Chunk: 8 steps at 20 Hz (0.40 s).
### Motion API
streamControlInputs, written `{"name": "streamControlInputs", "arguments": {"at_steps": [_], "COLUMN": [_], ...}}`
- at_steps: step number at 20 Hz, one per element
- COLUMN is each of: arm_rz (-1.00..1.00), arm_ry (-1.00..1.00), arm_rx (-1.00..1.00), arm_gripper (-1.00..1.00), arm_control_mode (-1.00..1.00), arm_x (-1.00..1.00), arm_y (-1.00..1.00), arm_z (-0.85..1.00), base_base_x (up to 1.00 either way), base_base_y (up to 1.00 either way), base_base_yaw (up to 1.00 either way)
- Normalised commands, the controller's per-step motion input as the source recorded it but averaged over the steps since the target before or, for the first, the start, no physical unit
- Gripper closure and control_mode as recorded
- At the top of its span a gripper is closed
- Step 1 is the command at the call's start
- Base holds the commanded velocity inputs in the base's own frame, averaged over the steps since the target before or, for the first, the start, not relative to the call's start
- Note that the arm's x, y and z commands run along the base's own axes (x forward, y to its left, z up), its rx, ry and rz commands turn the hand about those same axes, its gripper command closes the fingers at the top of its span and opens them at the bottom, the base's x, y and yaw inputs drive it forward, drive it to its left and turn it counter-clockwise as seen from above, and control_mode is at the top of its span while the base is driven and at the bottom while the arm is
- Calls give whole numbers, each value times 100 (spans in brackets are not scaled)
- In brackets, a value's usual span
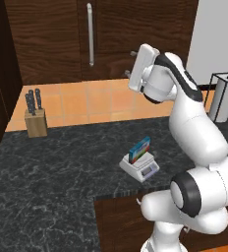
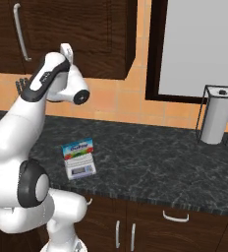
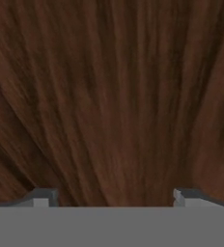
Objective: Pick the boxed food and place it on the digital scale for weighing, and close the cabinet.
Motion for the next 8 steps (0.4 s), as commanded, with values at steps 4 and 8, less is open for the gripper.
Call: {"name": "streamControlInputs", "arguments": {"at_steps": [4,8], "arm_rz": [0,0], "arm_ry": [-3,-8], "arm_rx": [0,0], "arm_gripper": [-100,-100], "arm_control_mode": [-100,-100], "arm_x": [10,-20], "arm_y": [-1,-7], "arm_z": [1,10], "base_base_x": [0,0], "base_base_y": [0,0], "base_base_yaw": [0,0]}}
